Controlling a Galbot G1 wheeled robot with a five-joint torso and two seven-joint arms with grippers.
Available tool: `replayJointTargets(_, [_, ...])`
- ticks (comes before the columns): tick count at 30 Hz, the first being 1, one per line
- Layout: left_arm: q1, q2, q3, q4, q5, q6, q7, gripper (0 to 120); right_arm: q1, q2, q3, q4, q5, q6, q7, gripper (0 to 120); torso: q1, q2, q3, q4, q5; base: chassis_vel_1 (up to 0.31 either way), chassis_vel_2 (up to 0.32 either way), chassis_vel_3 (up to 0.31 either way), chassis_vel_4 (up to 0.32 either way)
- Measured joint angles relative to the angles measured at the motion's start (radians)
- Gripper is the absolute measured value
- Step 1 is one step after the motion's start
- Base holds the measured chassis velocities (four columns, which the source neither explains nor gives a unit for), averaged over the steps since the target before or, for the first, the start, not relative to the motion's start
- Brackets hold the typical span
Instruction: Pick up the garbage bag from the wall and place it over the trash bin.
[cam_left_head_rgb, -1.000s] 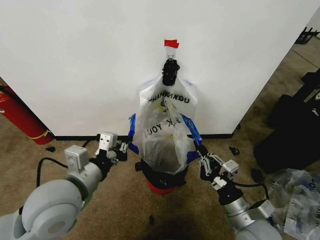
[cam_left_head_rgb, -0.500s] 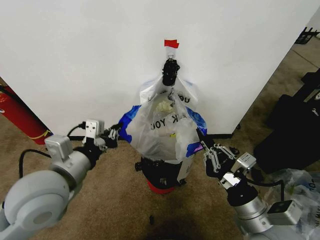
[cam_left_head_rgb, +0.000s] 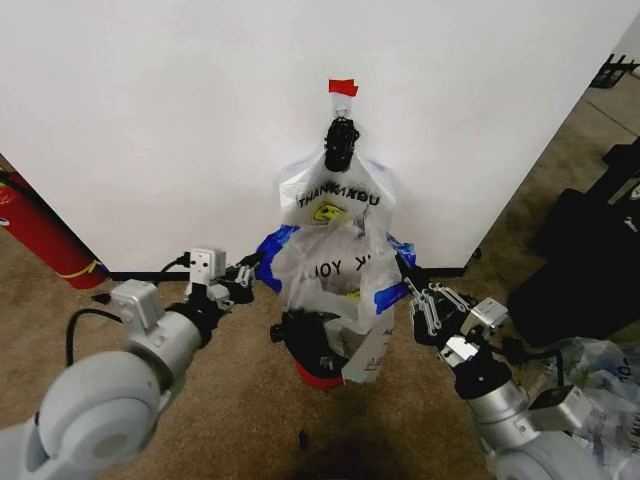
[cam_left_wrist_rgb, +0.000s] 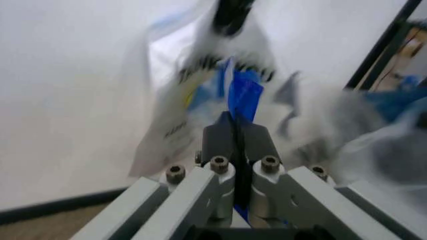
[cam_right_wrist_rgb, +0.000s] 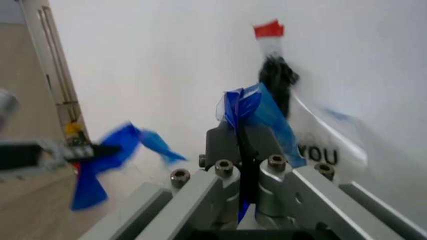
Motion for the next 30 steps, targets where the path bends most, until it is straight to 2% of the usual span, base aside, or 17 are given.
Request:
replayJointTargets(9, [-0.109,-0.036,0.057,0.069,-0.005,-0.02,0.018,0,0.063,-0.004,-0.009,-0.12,0.007,0.002,0.003,0,0.0,0.0,0.0,-0.0004,-0.0001,0.0,0.0,0.0,0.0])
replayJointTargets(13, [-0.111,-0.053,0.07,0.106,-0.006,-0.024,0.02,0,0.078,0.001,-0.025,-0.167,0.005,0.007,0.004,0,0.0,0.0,0.0,-0.0003,-0.0002,0.0,0.0,0.0,0.0])
replayJointTargets(18, [-0.036,-0.089,0.075,0.169,0.025,-0.055,0.041,0,0.092,0.021,-0.053,-0.25,-0.014,0.031,0.002,0,0.0,0.0,0.0,-0.0001,-0.0002,0.0,0.0,0.0,0.0])
replayJointTargets(30, [0.091,-0.125,0.084,0.188,0.066,-0.059,0.034,0,0.068,0.045,-0.072,-0.34,-0.064,0.075,-0.019,0,0.0,0.0,0.0,-0.0002,-0.0001,0.0,0.0,0.0,0.0])
